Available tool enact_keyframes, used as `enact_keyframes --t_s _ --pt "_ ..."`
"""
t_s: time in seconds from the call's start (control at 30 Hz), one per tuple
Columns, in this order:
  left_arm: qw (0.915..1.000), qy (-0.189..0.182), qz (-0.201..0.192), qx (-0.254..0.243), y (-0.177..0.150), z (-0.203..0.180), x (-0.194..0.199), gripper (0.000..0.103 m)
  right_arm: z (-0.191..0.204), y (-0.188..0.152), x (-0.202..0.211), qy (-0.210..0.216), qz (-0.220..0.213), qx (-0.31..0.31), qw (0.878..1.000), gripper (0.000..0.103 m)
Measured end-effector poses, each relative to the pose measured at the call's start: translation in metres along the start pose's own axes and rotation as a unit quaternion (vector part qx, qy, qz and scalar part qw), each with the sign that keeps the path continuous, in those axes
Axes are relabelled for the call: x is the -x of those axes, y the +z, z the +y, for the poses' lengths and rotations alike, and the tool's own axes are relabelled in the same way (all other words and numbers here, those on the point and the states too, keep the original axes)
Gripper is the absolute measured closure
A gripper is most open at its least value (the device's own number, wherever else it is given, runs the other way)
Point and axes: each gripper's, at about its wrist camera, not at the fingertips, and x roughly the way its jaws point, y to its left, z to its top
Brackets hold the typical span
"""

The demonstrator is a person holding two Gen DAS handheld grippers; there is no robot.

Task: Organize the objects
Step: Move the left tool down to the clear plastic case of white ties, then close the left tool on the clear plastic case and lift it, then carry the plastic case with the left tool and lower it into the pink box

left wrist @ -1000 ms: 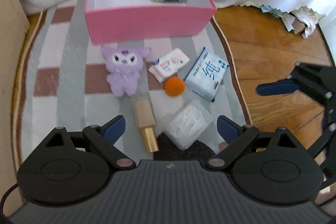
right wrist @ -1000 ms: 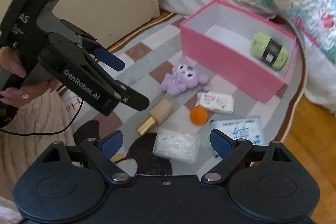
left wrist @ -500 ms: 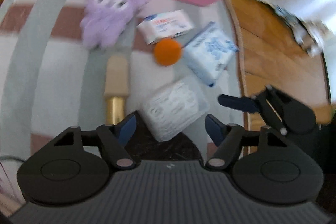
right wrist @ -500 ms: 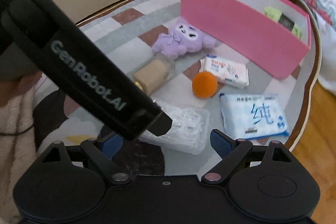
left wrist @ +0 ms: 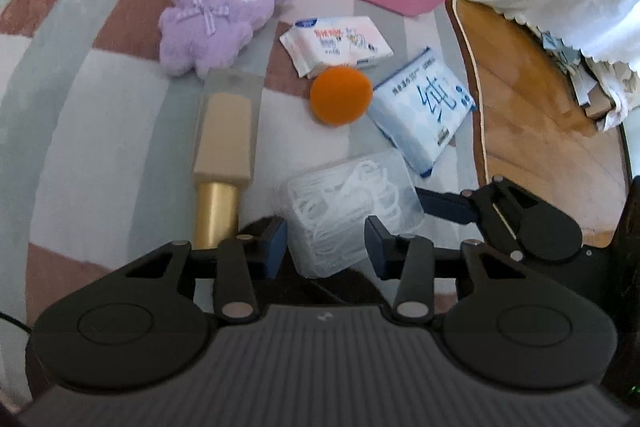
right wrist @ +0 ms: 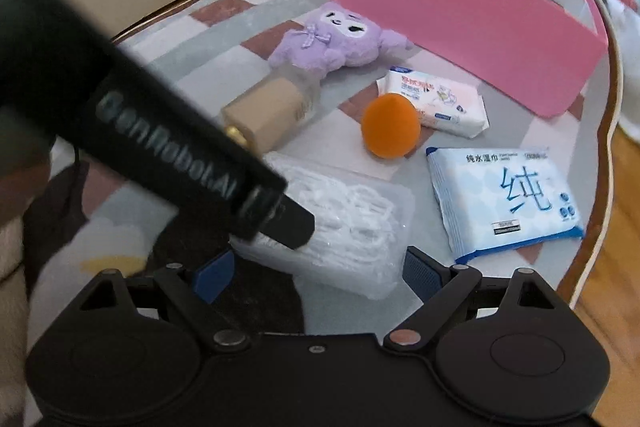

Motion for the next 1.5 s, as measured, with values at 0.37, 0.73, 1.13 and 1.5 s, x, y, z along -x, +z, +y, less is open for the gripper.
enact_keyframes --t_s 0.37,0.73,1.13,1.5 --pt "0.9991 -0.037 -0.002 0.022 0.005 0.012 -0.004 0.068 -0.007 -0.001 -0.011 -0.004 -0.016 -0.047 0.999 0.006" --pt "0.9963 -0.078 -0.02 -0.031 0.013 -0.014 0.051 0.069 -0.006 0.008 0.036 -0.024 -0.039 -0.056 0.997 0.007" --pt "0.986 -0.079 -0.084 -0.12 0.077 -0.062 0.133 0.069 -0.02 0.071 0.117 -0.052 -0.108 -0.047 0.992 0.007" --pt "0.9855 -0.042 -0.128 -0.104 0.17 -0.076 0.132 0.066 -0.054 0.166 0.117 -0.083 -0.126 0.007 0.989 0.007"
